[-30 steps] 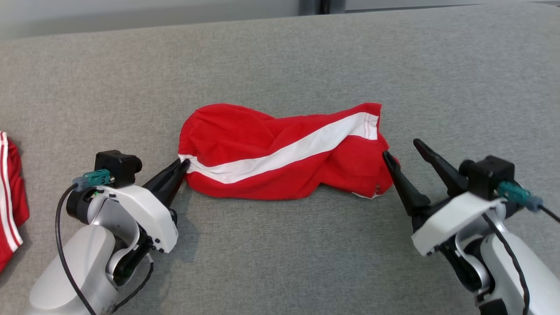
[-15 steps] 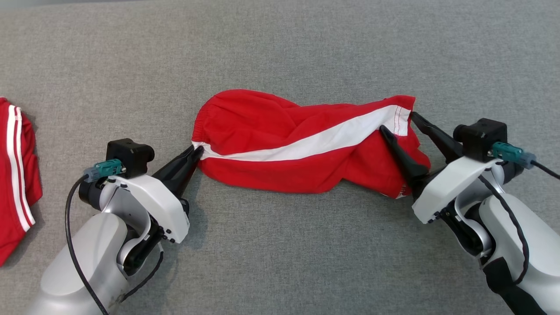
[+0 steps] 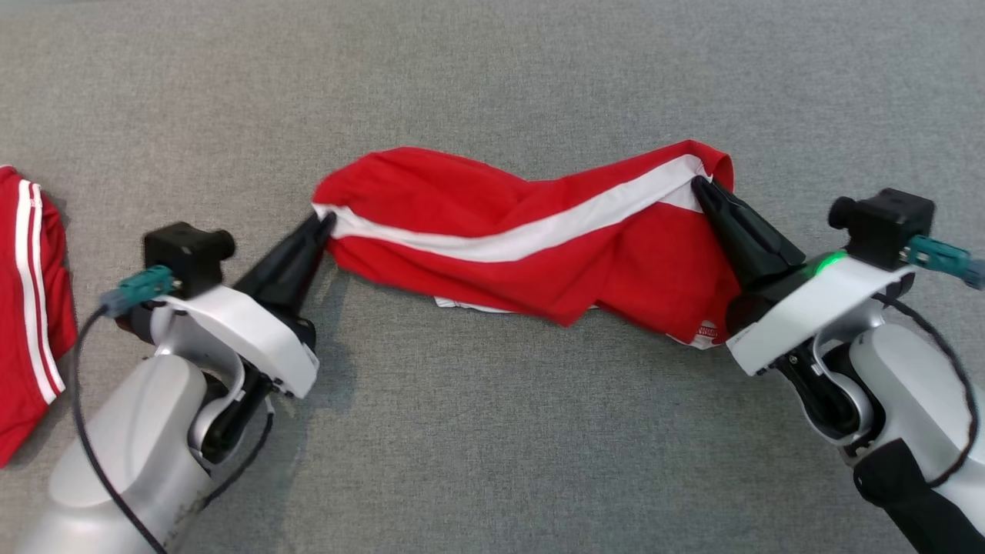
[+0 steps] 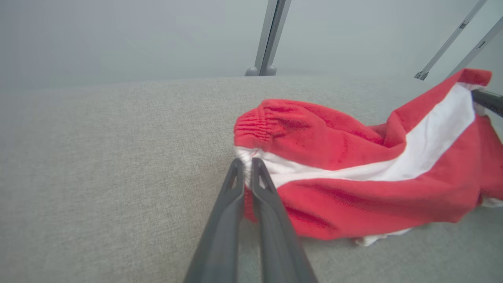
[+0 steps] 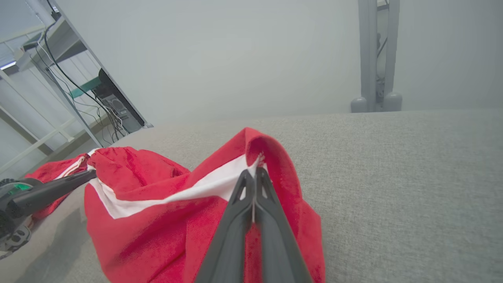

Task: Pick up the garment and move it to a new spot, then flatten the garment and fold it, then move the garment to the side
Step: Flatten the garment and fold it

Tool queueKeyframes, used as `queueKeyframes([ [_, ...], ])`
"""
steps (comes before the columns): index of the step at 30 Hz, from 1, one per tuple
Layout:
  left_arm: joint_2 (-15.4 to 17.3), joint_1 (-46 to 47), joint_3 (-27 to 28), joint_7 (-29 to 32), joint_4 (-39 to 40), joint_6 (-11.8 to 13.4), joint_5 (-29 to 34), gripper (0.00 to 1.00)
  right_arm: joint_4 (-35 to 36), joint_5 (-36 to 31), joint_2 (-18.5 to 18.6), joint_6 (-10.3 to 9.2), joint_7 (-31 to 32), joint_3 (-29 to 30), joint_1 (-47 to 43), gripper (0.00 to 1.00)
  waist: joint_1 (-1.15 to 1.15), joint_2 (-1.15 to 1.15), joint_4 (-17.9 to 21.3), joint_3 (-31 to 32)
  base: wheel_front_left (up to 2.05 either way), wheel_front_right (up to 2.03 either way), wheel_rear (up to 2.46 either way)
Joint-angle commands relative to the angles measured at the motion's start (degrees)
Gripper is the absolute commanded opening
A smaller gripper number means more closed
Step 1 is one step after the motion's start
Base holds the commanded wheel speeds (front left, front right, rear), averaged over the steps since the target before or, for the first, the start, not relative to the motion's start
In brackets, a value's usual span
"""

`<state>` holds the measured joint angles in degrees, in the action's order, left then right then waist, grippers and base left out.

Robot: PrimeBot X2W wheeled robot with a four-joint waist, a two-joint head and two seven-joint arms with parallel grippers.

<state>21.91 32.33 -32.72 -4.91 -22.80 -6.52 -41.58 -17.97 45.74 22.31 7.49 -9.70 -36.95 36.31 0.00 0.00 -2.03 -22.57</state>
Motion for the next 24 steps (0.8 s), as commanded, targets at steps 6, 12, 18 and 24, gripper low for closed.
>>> queueKeyframes([
  [6, 2.6, -0.7, 5.0, -3.7, 8.0, 2.8, -2.2, 0.0, 10.0, 11.4, 3.7, 0.02, -0.6, 3.2, -3.8, 0.0, 0.0, 0.0, 1.1, 2.4, 0.0, 0.0, 0.0],
  [12, 4.7, -2.3, 9.4, -5.0, 17.4, 5.3, -4.2, 0.0, 18.2, 17.9, 6.6, 0.02, 0.3, 6.5, -5.3, 0.0, 0.0, 0.0, 1.9, 4.6, 0.0, 0.0, 0.0],
  [18, 6.8, -4.3, 13.1, -4.7, 29.5, 9.0, -5.4, 0.0, 27.6, 24.2, 9.3, 0.02, 1.1, 10.8, -6.5, 0.0, 0.0, 0.0, 2.3, 7.0, 0.0, 0.0, 0.0],
  [24, 8.4, -6.4, 14.6, -3.0, 40.5, 12.6, -4.9, 0.0, 35.4, 28.5, 11.1, 0.02, 0.8, 15.1, -7.7, 0.0, 0.0, 0.0, 2.6, 8.4, 0.0, 0.0, 0.0],
])
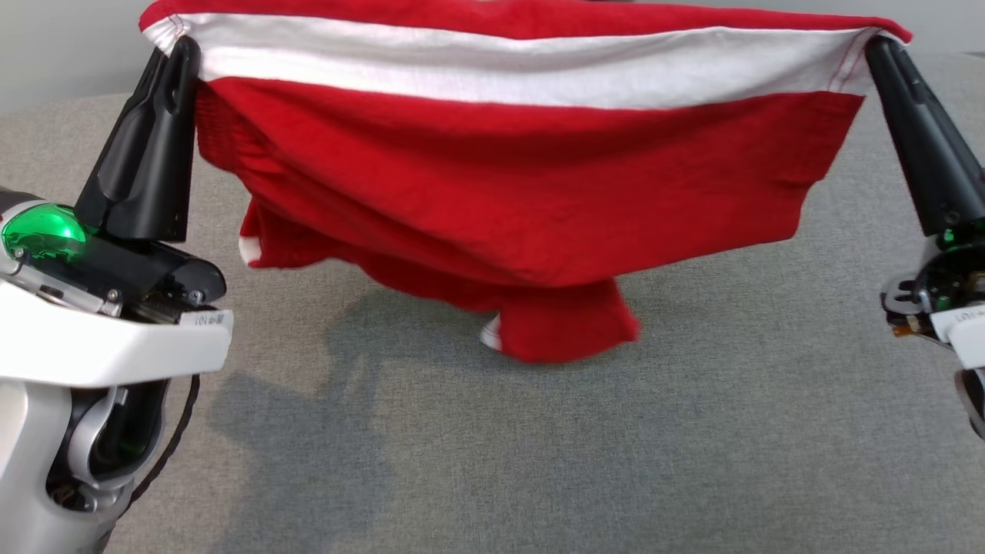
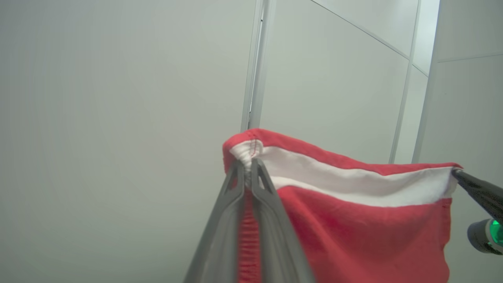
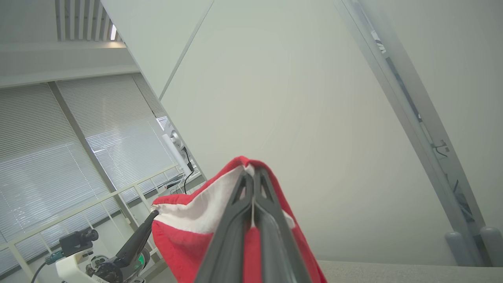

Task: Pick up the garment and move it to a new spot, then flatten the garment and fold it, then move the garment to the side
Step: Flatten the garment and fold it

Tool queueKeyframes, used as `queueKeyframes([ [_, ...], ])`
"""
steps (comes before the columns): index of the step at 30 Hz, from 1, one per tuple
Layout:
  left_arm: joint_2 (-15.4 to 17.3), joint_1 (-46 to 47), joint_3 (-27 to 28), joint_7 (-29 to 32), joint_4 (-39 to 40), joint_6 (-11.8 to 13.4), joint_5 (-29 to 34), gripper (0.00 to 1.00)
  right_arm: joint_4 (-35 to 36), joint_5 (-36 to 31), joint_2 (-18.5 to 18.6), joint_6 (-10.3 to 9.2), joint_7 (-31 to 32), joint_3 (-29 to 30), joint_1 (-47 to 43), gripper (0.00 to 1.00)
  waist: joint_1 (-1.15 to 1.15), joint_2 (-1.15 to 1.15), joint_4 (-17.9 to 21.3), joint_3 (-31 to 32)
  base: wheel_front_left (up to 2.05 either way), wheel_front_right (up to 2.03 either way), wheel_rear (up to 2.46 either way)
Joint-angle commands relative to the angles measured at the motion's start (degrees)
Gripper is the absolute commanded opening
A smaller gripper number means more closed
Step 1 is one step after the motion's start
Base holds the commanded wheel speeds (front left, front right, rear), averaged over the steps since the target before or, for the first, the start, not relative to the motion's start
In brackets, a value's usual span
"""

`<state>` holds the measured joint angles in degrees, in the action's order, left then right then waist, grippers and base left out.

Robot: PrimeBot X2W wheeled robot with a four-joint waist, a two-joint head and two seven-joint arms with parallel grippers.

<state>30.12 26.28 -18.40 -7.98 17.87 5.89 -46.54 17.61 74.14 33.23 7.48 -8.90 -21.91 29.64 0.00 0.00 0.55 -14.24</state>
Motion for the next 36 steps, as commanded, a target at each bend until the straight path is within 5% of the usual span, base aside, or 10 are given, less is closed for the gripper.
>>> queueKeyframes([
  [1, 0.5, -0.6, 0.3, 0.5, 1.3, 0.5, 0.0, 0.0, 0.8, 0.4, 0.7, 0.03, 0.0, 0.7, -1.2, 0.0, 0.0, 0.0, 0.1, 0.2, 0.0, 0.0, 0.0],
  [9, 1.5, -0.9, 0.3, 2.3, 5.0, 2.6, 0.7, 0.0, 1.6, -0.6, 0.9, 0.03, 0.7, 2.5, -2.8, 0.0, 0.0, 0.0, 0.1, 0.4, 0.0, 0.0, 0.0],
  [15, 0.6, 5.7, -2.0, 3.6, -1.6, 0.1, 1.7, 0.0, -4.7, -4.7, -1.1, 0.03, 1.3, 3.1, 2.3, 0.0, 0.0, 0.0, 0.2, -1.4, 0.0, 0.0, 0.0],
  [24, -6.7, 30.4, -5.0, 3.1, -27.2, -7.8, 2.1, 0.0, -25.6, -16.2, -7.1, 0.01, 2.3, 2.4, 24.8, 0.0, 0.0, 0.0, 0.5, -6.4, 0.0, 0.0, 0.0],
  [36, -13.0, 54.6, -7.3, -2.0, -62.0, -11.9, 5.4, 0.0, -58.3, -35.2, -20.1, 0.01, -5.0, -0.6, 53.7, 0.0, 0.0, 0.0, 1.8, -10.2, 0.0, 0.0, 0.0],
])
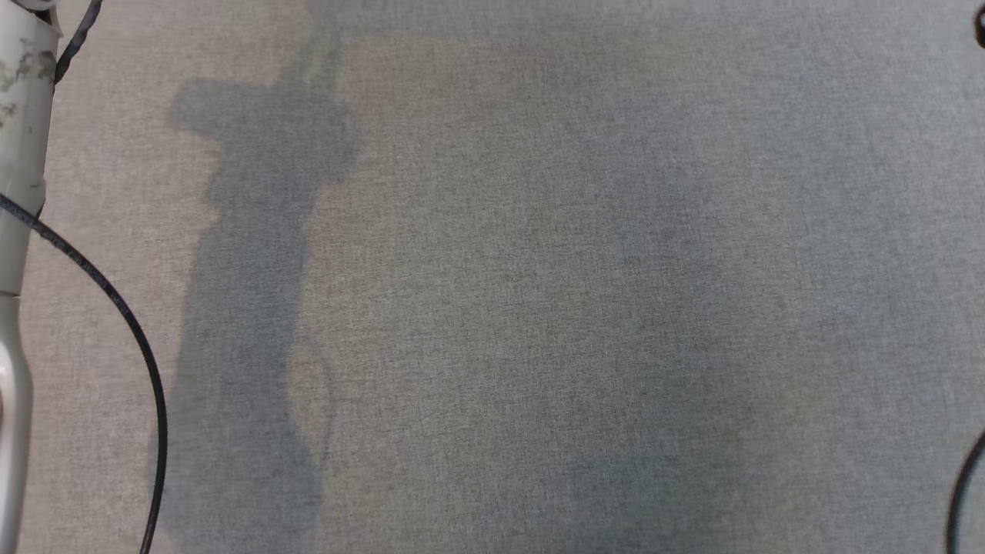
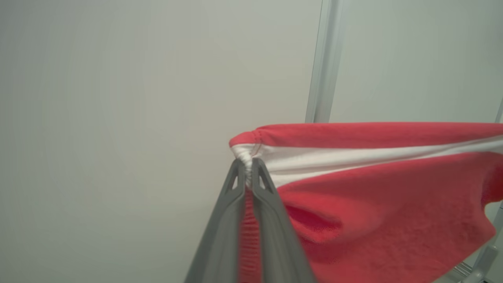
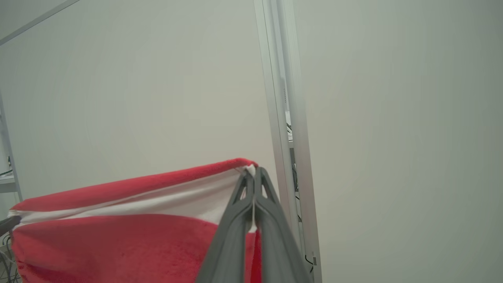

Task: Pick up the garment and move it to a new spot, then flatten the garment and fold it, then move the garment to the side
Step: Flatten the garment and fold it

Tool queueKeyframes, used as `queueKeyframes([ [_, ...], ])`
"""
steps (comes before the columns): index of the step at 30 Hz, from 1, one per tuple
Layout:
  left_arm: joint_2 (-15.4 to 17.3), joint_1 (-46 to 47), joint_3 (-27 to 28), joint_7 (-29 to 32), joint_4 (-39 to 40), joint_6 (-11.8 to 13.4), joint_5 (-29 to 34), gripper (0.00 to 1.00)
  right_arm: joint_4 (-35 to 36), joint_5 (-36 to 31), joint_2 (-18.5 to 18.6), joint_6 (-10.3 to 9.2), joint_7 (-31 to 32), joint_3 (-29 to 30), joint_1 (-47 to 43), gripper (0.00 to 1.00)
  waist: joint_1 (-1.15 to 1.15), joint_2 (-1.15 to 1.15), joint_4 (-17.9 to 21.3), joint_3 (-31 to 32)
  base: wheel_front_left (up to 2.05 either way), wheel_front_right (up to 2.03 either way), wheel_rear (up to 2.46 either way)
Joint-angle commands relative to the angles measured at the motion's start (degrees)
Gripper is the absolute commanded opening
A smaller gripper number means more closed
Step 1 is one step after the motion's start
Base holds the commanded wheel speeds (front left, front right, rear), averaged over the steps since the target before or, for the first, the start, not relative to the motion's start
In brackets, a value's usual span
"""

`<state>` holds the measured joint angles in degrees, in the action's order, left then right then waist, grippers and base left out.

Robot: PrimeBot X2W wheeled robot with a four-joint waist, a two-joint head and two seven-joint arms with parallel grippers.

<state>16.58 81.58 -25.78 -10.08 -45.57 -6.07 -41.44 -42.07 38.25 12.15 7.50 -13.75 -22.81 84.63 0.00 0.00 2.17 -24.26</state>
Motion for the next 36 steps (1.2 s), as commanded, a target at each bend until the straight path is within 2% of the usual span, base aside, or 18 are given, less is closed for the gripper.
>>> queueKeyframes([
  [1, 0.0, 0.0, 0.1, -0.2, -1.0, -0.2, -0.2, 0.0, -1.1, -0.5, -0.1, -0.01, -0.5, -0.1, -0.1, 0.0, 0.0, 0.0, 0.3, -0.3, 0.0, 0.0, 0.0],
  [7, -2.6, 2.8, -2.1, -1.7, -10.4, -1.4, -1.5, 0.0, -11.9, -2.7, -4.5, -0.01, -1.5, -0.9, 4.0, 0.0, 0.0, 0.0, 0.0, -1.8, 0.0, 0.0, 0.0],
  [10, -4.3, 0.4, -3.4, -2.9, -10.6, -1.4, -3.7, 0.0, -13.3, -1.6, -5.3, 0.0, -1.5, -2.4, 2.1, 0.0, 0.0, 0.0, -0.4, -3.2, 0.0, 0.0, 0.0],
  [13, -4.3, -3.9, -6.2, -3.6, -9.2, -1.4, -5.4, 0.0, -12.7, 0.5, -5.1, 0.0, -1.6, -4.9, -1.8, 0.0, 0.0, 0.0, -0.9, -4.2, 0.0, 0.0, 0.0],
  [16, -4.0, -10.7, -9.4, -4.7, -7.0, -1.4, -6.7, 0.0, -9.2, 4.9, -3.1, 0.0, -1.6, -7.9, -9.2, 0.0, 0.0, 0.0, -1.5, -4.7, 0.0, 0.0, 0.0],
  [18, -3.9, -14.9, -9.6, -5.0, -5.6, -1.4, -7.1, 0.0, -6.8, 7.2, -2.2, 0.0, -1.6, -8.5, -14.1, 0.0, 0.0, 0.0, -1.7, -4.7, 0.0, 0.0, 0.0],
  [21, -3.1, -20.9, -6.3, -5.0, -0.6, -1.4, -5.3, 0.0, -2.3, 9.5, -0.7, 0.0, -1.6, -8.3, -21.2, 0.0, 0.0, 0.0, -2.0, -4.5, 0.0, 0.0, 0.0],
  [28, -4.2, -40.6, 0.3, -5.0, 13.4, -0.6, 2.3, 0.0, 7.9, 12.3, 1.6, 0.01, -1.5, -8.1, -40.5, 0.0, 0.0, 0.0, -2.0, -0.8, 0.0, 0.0, 0.0],
  [32, -3.3, -50.7, 1.7, -5.0, 19.1, 0.4, 4.6, 0.0, 13.5, 13.6, 2.4, 0.0, -1.5, -6.4, -50.7, 0.0, 0.0, 0.0, -1.4, 1.7, 0.0, 0.0, 0.0],
  [36, -1.8, -58.6, 1.4, -4.1, 23.8, 1.1, 3.8, 0.0, 18.5, 14.1, 3.1, 0.0, -1.5, -5.1, -59.8, 0.0, 0.0, 0.0, -0.9, 4.6, 0.0, 0.0, 0.0],
])
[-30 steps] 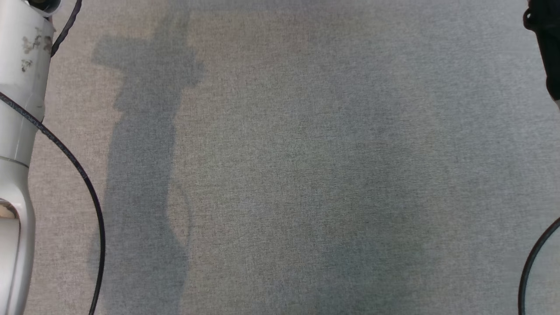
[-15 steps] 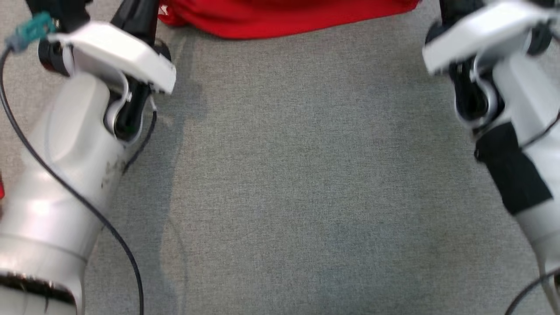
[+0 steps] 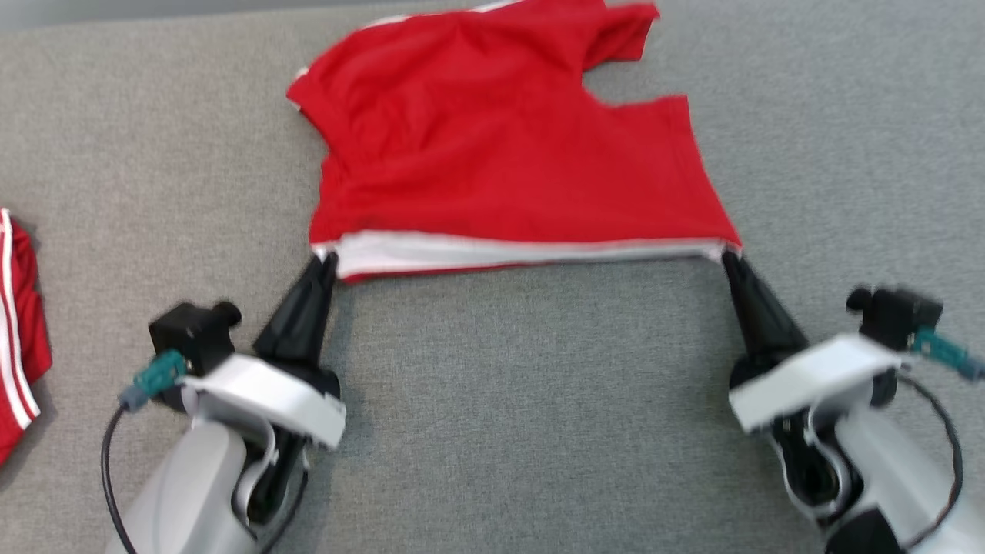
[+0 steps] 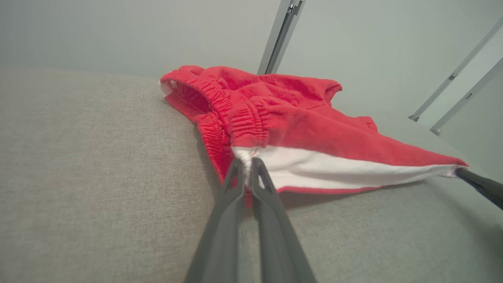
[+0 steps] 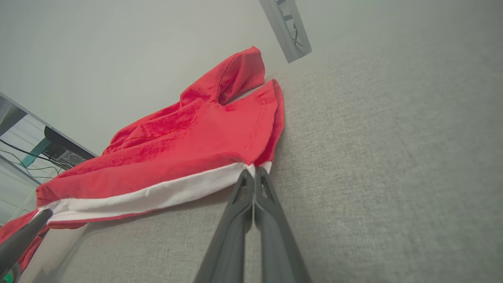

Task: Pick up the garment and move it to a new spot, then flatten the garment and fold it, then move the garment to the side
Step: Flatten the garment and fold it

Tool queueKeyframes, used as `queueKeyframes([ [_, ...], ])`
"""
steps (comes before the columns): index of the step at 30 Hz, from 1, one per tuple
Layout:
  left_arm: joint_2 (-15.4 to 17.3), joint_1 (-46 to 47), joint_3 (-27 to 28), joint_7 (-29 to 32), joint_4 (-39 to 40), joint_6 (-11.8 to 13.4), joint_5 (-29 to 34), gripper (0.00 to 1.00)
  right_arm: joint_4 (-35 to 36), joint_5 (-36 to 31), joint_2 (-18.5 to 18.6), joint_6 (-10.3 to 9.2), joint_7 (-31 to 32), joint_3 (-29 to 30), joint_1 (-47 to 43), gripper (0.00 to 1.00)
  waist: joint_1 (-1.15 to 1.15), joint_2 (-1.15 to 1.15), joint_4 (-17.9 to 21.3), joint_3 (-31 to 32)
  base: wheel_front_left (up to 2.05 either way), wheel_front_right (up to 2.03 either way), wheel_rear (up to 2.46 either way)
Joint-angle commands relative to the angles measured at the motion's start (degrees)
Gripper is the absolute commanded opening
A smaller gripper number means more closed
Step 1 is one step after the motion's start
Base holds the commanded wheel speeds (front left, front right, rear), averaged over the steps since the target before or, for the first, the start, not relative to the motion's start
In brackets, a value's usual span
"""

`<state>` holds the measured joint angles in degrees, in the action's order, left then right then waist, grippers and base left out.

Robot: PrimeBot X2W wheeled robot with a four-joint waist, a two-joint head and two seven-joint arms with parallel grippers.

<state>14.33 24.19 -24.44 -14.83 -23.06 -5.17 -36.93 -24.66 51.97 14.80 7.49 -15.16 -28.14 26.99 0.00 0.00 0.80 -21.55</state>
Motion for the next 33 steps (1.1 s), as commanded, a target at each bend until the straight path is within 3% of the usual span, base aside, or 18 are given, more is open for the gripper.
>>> queueKeyframes([
  [1, 1.2, -3.2, -0.4, 1.7, 2.7, 0.6, -0.7, 0.0, 2.4, 0.7, 0.7, 0.01, -0.1, 0.4, -4.4, 0.0, 0.0, 0.0, 0.6, 2.6, 0.0, 0.0, 0.0],
  [7, 4.1, -11.9, -1.0, 6.9, 11.0, 3.0, -2.4, 0.0, 9.1, 0.7, 2.1, 0.01, 2.4, 2.5, -14.4, 0.0, 0.0, 0.0, 0.8, 6.0, 0.0, 0.0, 0.0],
  [13, 8.3, -21.3, -1.2, 13.6, 22.1, 7.4, -4.0, 0.0, 18.5, -1.1, 2.1, 0.01, 8.5, 7.9, -26.6, 0.0, 0.0, 0.0, 0.7, 8.6, 0.0, 0.0, 0.0],
  [23, 15.4, -32.2, -1.2, 23.2, 36.0, 12.9, -5.6, 0.0, 35.3, -7.9, -3.4, 0.02, 24.3, 18.6, -43.7, 0.0, 0.0, 0.0, 0.7, 10.4, 0.0, 0.0, 0.0],
  [28, 18.4, -33.1, -0.4, 25.6, 40.2, 14.6, -4.5, 0.0, 42.7, -11.5, -6.8, 0.01, 28.6, 23.9, -45.6, 0.0, 0.0, 0.0, 0.2, 9.9, 0.0, 0.0, 0.0],
  [33, 17.9, -31.4, 0.5, 25.0, 41.4, 14.6, -5.3, 0.0, 45.8, -14.8, -9.0, 0.02, 27.3, 26.0, -41.2, 0.0, 0.0, 0.0, -0.1, 8.9, 0.0, 0.0, 0.0],
])
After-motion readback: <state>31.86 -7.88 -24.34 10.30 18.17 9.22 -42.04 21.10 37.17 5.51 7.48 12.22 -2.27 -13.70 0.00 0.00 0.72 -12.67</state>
